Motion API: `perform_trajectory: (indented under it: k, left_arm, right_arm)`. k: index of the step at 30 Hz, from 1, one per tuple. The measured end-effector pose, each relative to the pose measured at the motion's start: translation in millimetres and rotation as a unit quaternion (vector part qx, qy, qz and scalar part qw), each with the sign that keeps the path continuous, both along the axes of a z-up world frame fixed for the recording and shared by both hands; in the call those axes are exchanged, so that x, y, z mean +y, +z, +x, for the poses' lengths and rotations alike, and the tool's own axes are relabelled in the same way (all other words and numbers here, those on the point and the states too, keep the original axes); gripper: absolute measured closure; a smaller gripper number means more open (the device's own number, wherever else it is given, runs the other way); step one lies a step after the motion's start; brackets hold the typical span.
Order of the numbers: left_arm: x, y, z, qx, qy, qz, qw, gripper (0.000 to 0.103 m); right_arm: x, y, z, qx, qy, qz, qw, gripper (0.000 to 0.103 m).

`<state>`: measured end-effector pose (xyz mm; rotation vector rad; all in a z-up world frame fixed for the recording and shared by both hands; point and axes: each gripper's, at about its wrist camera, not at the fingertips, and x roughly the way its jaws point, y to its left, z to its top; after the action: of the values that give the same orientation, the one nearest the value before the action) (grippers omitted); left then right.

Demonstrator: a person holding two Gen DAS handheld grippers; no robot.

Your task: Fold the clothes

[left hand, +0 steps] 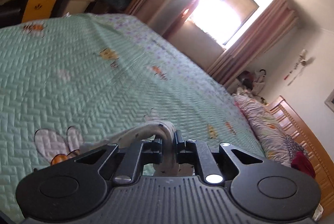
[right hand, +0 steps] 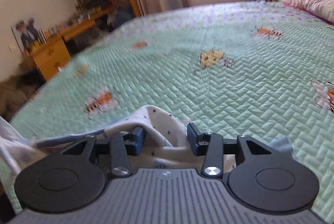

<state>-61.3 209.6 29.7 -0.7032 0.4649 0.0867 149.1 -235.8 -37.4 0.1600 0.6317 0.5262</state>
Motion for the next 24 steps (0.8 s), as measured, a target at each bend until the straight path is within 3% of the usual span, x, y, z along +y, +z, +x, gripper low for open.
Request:
perform_trajectory:
  k: [4, 6, 10, 12, 14, 15, 17, 19, 22, 23, 24]
  left_arm:
    - [-2, -5, 0, 0.012, -0.011, 0.017, 0.9997, 0.091]
    - [-5, -3, -1, 0.012, -0.017, 0.027, 0.9994, 0.086]
    - [-16, 10, 2, 0.021, -0.015, 0.037, 0.9990, 0.071]
    - [-16, 13, -3, 0.030, -0.016, 0.045, 0.9984, 0.065]
    - [-15, 15, -9, 0.038, -0.017, 0.054, 0.9977, 0.044]
    - [-15, 16, -12, 0.043, -0.017, 0.058, 0.9973, 0.040]
    - [-15, 18, -17, 0.051, -0.018, 0.066, 0.9963, 0.026]
    - [-14, 20, -23, 0.060, -0.019, 0.075, 0.9952, 0.020]
    - [-13, 29, -35, 0.069, -0.017, 0.097, 0.9927, 0.013]
    - [-13, 31, -37, 0.074, -0.015, 0.105, 0.9915, 0.013]
    - [-14, 32, -40, 0.075, -0.013, 0.112, 0.9908, 0.013]
  right_arm:
    - [-25, 14, -31, -0.054, 0.000, 0.050, 0.997, 0.055]
    - [-25, 20, -48, -0.083, 0.012, 0.047, 0.995, 0.054]
    - [21, 10, -76, -0.131, 0.114, -0.084, 0.981, 0.054]
    - [48, 0, -81, -0.163, 0.134, -0.171, 0.962, 0.055]
    - [71, -14, -82, -0.217, 0.141, -0.275, 0.926, 0.055]
    - [82, -21, -82, -0.241, 0.144, -0.324, 0.903, 0.055]
    - [86, -32, -73, -0.236, 0.155, -0.362, 0.888, 0.055]
    - [91, -43, -65, -0.230, 0.165, -0.399, 0.872, 0.055]
    - [80, -42, -56, -0.212, 0.150, -0.365, 0.894, 0.065]
    - [76, -40, -54, -0.206, 0.143, -0.347, 0.904, 0.082]
    - [72, -37, -52, -0.201, 0.135, -0.328, 0.913, 0.090]
